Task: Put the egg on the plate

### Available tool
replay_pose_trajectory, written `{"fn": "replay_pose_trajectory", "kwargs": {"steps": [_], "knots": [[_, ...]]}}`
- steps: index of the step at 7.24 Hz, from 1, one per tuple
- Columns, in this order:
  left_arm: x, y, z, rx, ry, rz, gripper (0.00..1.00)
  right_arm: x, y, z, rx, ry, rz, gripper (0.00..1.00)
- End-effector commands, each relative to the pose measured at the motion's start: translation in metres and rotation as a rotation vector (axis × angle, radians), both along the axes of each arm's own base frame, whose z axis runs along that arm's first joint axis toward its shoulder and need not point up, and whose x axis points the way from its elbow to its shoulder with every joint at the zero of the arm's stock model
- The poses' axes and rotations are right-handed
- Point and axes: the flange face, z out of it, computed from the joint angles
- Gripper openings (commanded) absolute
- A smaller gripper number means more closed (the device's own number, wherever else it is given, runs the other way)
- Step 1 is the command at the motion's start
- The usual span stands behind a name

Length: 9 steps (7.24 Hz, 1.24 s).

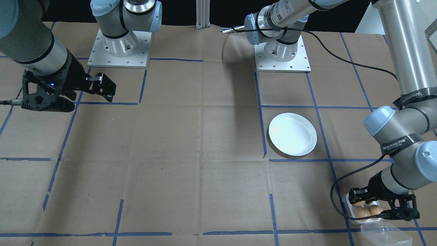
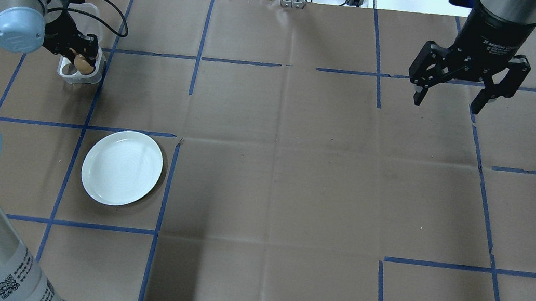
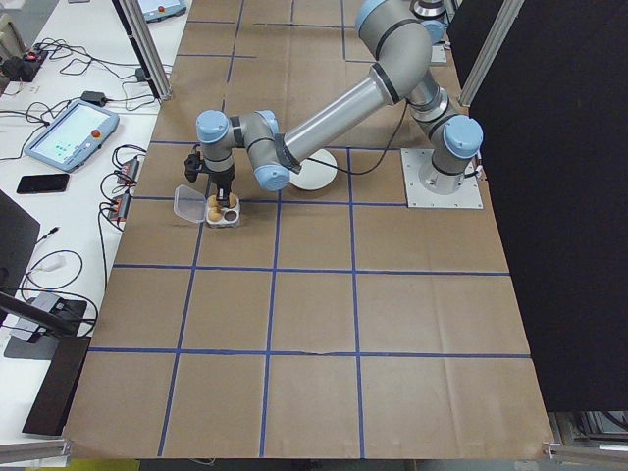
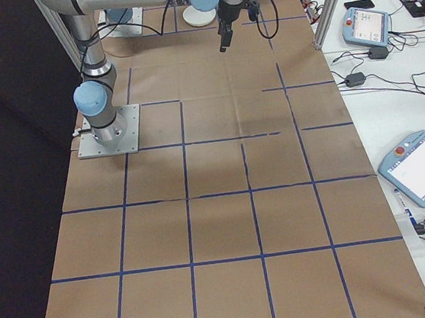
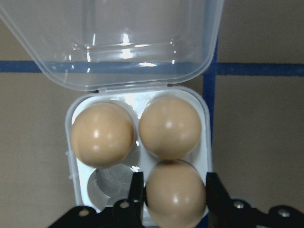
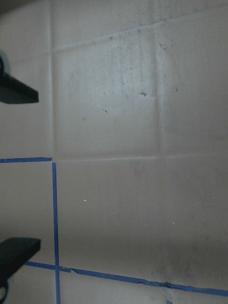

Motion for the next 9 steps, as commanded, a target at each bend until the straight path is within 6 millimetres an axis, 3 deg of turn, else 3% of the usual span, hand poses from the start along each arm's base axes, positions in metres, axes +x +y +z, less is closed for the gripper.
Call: {"fn": "replay_pose_trajectory", "kwargs": {"steps": [1,4,5,6,7,8,9], "knots": [[-0.002,0.008,0.036,-0.016,-0.015,-0.007,0.06,0.0,0.0,0.0,-0.001,0.0,0.0,1.0],[-0.02,0.051,0.113,0.018,-0.005,-0.003,0.01,0.0,0.0,0.0,-0.001,0.0,0.0,1.0],[-0.034,0.07,0.131,0.054,0.015,0.002,0.0,0.0,0.0,0.0,-0.001,0.0,0.0,1.0],[-0.072,0.085,0.142,0.068,0.027,0.031,0.0,0.0,0.0,0.0,-0.001,0.0,0.0,1.0],[-0.126,0.105,0.143,0.085,0.032,0.04,0.0,0.0,0.0,0.0,-0.001,0.001,0.0,1.0],[-0.166,0.127,0.129,0.118,0.038,0.035,0.0,0.0,0.0,0.0,-0.001,0.0,0.0,1.0],[-0.179,0.15,0.108,0.158,0.043,0.038,0.0,0.0,0.0,0.0,-0.001,0.0,0.0,1.0]]}}
